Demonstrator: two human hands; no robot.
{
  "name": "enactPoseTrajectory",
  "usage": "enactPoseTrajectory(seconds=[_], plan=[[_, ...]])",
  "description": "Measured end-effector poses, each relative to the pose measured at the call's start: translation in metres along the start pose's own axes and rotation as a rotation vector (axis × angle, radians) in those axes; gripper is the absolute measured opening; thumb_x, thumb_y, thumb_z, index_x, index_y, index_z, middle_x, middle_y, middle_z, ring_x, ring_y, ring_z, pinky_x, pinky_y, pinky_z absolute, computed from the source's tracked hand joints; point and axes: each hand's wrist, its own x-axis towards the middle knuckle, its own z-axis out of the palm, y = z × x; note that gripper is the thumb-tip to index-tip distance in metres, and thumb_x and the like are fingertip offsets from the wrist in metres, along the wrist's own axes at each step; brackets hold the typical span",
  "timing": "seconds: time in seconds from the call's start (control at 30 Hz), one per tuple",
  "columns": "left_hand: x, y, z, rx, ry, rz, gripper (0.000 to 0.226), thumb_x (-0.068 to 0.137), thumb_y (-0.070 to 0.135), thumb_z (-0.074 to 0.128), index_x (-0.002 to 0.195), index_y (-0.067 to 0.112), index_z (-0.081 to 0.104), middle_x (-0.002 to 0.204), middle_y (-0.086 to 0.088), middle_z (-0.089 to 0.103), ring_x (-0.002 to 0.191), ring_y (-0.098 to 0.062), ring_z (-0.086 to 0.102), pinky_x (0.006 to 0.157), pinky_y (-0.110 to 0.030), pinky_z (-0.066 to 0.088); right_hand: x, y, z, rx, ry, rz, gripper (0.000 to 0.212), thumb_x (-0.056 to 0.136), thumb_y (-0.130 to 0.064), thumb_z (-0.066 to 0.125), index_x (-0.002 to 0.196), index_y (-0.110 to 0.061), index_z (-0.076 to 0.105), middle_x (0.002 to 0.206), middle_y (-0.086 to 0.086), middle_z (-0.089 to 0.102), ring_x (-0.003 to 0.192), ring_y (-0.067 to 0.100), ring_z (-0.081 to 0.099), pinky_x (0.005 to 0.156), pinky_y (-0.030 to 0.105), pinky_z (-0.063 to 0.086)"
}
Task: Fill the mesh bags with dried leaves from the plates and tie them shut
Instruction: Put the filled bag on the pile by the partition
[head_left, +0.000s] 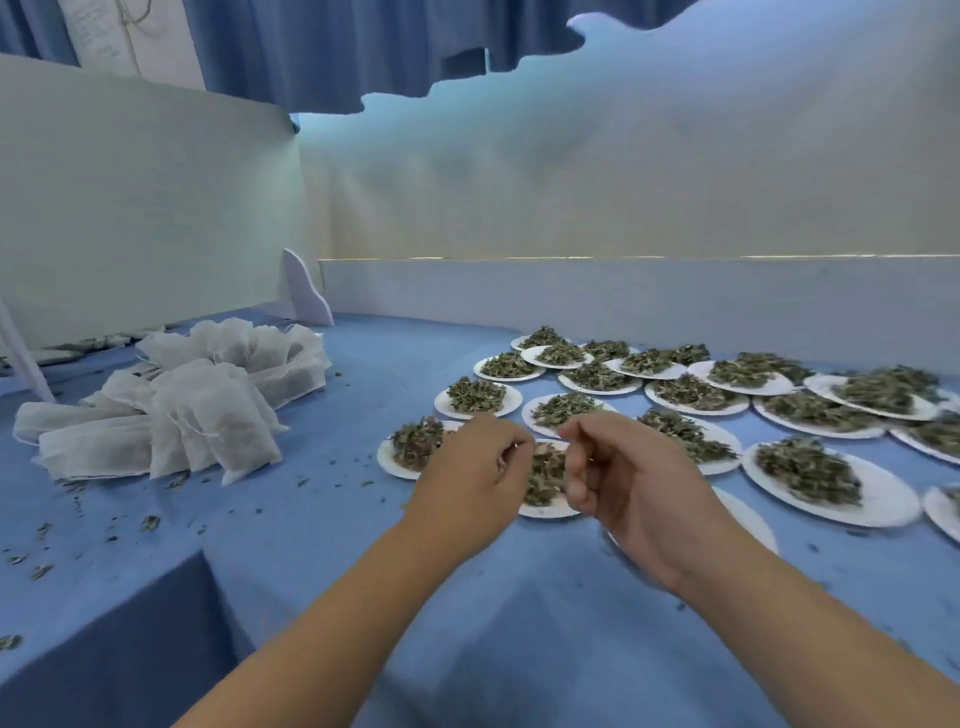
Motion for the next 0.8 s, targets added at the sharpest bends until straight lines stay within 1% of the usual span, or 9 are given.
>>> enactPoseTrajectory(seconds=[0.13,0.17,0.23,0.33,0.4,0.5,0.57,0.7,0.8], plan=[[0.005,0.09,0.059,-0.095,-0.224,0.127,0.022,0.082,0.027,0.042,0.069,0.045,0.042,0.078,0.01,0.051,0.077,-0.01,0.051,0.067,-0.034,0.044,-0.042,-0.043,-0.06,-0.076,0.082,-0.091,0.023,0.089,-0.017,0.054,0.074,-0.011,0.07,0.061,0.008,0.055,0.049,0.019,0.049,0.047,0.027,0.039],[0.006,0.107,0.073,-0.12,-0.258,0.149,0.02,0.081,0.027,0.04,0.069,0.043,0.042,0.079,0.009,0.051,0.076,-0.01,0.052,0.065,-0.034,0.045,-0.053,-0.053,-0.078,-0.094,0.114,-0.107,0.024,0.091,-0.017,0.052,0.075,-0.01,0.069,0.061,0.008,0.055,0.049,0.02,0.049,0.047,0.027,0.038],[0.007,0.136,0.098,-0.178,-0.294,0.196,0.018,0.083,0.028,0.039,0.074,0.041,0.048,0.075,0.011,0.051,0.072,-0.004,0.049,0.06,-0.022,0.038,-0.077,-0.07,-0.113,-0.141,0.185,-0.131,0.024,0.093,-0.016,0.05,0.078,-0.008,0.068,0.062,0.009,0.055,0.05,0.02,0.05,0.047,0.028,0.039],[0.002,0.17,0.138,-0.289,-0.362,0.211,0.018,0.093,0.026,0.045,0.088,0.035,0.06,0.072,0.024,0.054,0.062,0.001,0.049,0.052,-0.012,0.03,-0.114,-0.091,-0.163,-0.26,0.319,-0.15,0.022,0.093,-0.014,0.052,0.081,-0.006,0.068,0.063,0.011,0.056,0.05,0.022,0.05,0.047,0.028,0.039],[-0.006,0.189,0.167,-0.323,-0.437,0.18,0.017,0.095,0.027,0.047,0.09,0.038,0.06,0.071,0.03,0.055,0.056,0.002,0.05,0.05,-0.015,0.032,-0.136,-0.103,-0.194,-0.368,0.425,-0.105,0.019,0.091,-0.015,0.055,0.082,-0.006,0.069,0.063,0.011,0.057,0.051,0.022,0.05,0.048,0.028,0.04],[-0.018,0.214,0.2,-0.271,-0.481,0.192,0.017,0.095,0.032,0.047,0.101,0.036,0.062,0.075,0.02,0.057,0.068,0.0,0.052,0.063,-0.024,0.045,-0.163,-0.114,-0.235,-0.47,0.579,0.027,0.017,0.088,-0.016,0.06,0.08,-0.007,0.071,0.064,0.009,0.059,0.051,0.019,0.05,0.051,0.029,0.04],[-0.022,0.222,0.211,-0.222,-0.48,0.213,0.021,0.096,0.034,0.045,0.11,0.037,0.06,0.081,0.017,0.056,0.074,-0.003,0.051,0.07,-0.027,0.047,-0.178,-0.114,-0.259,-0.532,0.667,0.065,0.02,0.089,-0.016,0.06,0.075,-0.009,0.072,0.063,0.008,0.061,0.051,0.018,0.05,0.049,0.028,0.039],[-0.027,0.216,0.219,-0.191,-0.495,0.182,0.018,0.096,0.035,0.045,0.107,0.04,0.058,0.072,0.009,0.059,0.069,-0.005,0.053,0.062,-0.029,0.045,-0.203,-0.109,-0.298,-0.736,0.816,0.128,0.021,0.09,-0.017,0.058,0.074,-0.011,0.07,0.054,0.0,0.06,0.044,0.013,0.047,0.045,0.026,0.036],[-0.028,0.202,0.219,-0.194,-0.495,0.095,0.014,0.095,0.031,0.047,0.095,0.04,0.058,0.064,0.001,0.056,0.06,-0.01,0.051,0.057,-0.033,0.043,-0.211,-0.114,-0.315,-0.972,0.79,0.263,0.02,0.087,-0.027,0.06,0.073,-0.016,0.068,0.058,-0.007,0.065,0.044,0.009,0.054,0.046,0.022,0.041]])
